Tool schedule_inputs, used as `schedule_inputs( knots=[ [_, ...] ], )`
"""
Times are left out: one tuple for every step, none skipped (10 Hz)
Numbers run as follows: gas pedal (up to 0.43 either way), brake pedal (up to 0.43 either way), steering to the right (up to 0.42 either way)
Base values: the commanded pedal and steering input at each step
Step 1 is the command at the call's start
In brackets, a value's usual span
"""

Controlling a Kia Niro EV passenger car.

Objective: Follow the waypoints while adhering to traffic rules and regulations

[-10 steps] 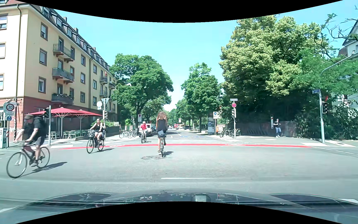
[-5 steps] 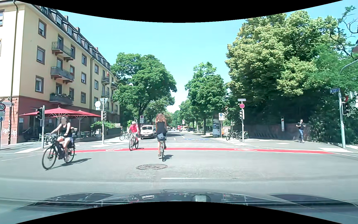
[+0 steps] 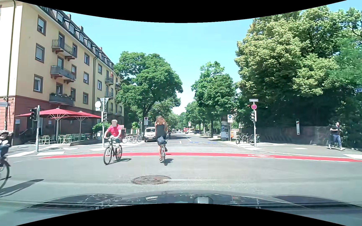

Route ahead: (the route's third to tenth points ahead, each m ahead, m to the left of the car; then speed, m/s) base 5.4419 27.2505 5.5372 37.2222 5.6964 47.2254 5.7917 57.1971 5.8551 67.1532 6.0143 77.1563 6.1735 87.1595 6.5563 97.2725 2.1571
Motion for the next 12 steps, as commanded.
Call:
schedule_inputs(
  knots=[
    [0.000, 0.177, -0.113],
    [0.000, 0.177, -0.131],
    [0.000, 0.183, -0.143],
    [0.000, 0.201, -0.155],
    [0.000, 0.207, -0.161],
    [0.000, 0.213, -0.160],
    [0.000, 0.213, -0.164],
    [0.000, 0.213, -0.173],
    [0.000, 0.207, -0.186],
    [0.000, 0.213, -0.208],
    [0.000, 0.207, -0.238],
    [0.000, 0.207, -0.266]
  ],
)
